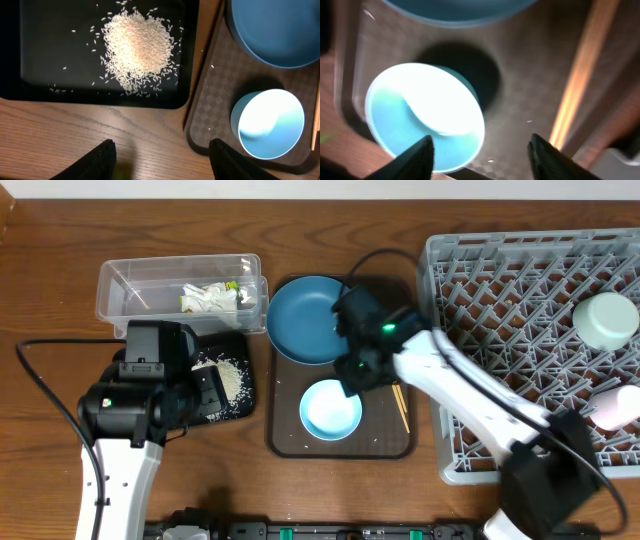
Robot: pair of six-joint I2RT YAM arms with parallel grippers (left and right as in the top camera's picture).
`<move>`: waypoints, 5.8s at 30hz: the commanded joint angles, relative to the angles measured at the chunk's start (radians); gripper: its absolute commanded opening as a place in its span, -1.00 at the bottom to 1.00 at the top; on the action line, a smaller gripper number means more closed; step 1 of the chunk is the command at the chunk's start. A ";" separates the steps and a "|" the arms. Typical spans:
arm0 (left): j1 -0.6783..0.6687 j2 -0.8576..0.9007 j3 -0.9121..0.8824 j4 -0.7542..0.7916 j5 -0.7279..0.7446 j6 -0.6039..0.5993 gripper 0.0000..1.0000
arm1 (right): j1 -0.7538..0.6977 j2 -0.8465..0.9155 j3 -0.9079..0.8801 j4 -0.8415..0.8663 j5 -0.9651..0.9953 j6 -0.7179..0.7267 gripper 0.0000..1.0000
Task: Sort waste into correct bins and load items into the dishwasher rack
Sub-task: 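Reach the right gripper to the light blue bowl and grasp its rim, then lift the light blue bowl with the right gripper and carry it to the rack, then lower the light blue bowl into the rack slots with the right gripper, then reach the right gripper to the dark teal plate and grasp its rim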
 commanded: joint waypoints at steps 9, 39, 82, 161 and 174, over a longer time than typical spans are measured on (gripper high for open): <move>0.006 0.040 -0.005 -0.003 -0.009 -0.002 0.25 | 0.083 0.229 0.013 -0.008 0.015 0.101 -0.56; 0.006 0.042 -0.005 -0.003 -0.008 -0.002 0.25 | 0.029 0.144 0.021 -0.004 0.044 0.093 -0.81; 0.006 0.042 -0.005 0.005 -0.008 -0.002 0.27 | -0.414 -0.381 0.008 0.251 1.032 -0.126 -0.97; 0.006 0.042 -0.005 0.008 -0.008 -0.002 0.27 | -0.542 -0.158 0.008 0.233 0.101 -0.155 -0.61; 0.006 0.042 -0.005 0.008 -0.008 -0.002 0.28 | -0.286 -0.034 0.008 0.289 -0.072 -0.022 -0.34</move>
